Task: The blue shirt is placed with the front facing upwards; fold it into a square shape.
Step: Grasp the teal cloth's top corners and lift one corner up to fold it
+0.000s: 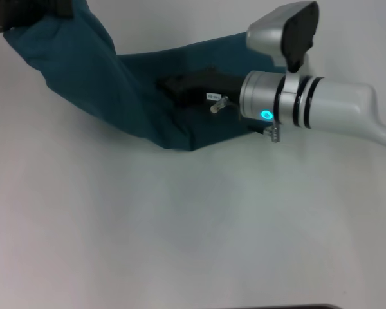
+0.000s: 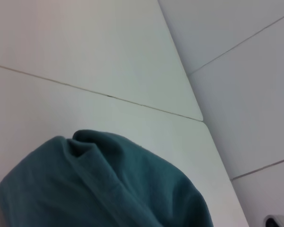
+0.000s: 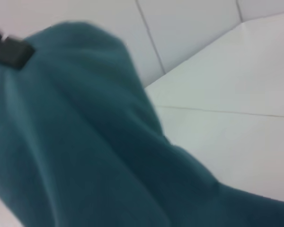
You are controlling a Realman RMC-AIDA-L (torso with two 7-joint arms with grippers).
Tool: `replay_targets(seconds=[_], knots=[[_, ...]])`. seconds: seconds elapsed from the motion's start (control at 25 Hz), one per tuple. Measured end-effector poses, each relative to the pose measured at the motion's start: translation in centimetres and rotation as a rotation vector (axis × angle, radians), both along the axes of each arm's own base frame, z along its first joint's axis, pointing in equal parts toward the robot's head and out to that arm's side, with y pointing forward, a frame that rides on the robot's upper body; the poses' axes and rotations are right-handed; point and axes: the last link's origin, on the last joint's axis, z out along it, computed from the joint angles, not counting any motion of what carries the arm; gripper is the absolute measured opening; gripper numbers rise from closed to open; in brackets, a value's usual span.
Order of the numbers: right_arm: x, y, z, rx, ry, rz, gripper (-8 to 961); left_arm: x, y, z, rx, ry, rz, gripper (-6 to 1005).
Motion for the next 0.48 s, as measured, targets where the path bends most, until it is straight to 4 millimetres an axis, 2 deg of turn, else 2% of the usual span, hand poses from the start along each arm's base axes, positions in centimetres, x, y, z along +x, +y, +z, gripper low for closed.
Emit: replay_targets(seconds=[0.48], knots=[[-1.3, 0.1, -2.2, 0.005, -0.165, 0.072, 5, 0.6, -0.3, 0.1, -0.004, -0.033, -0.029, 78]])
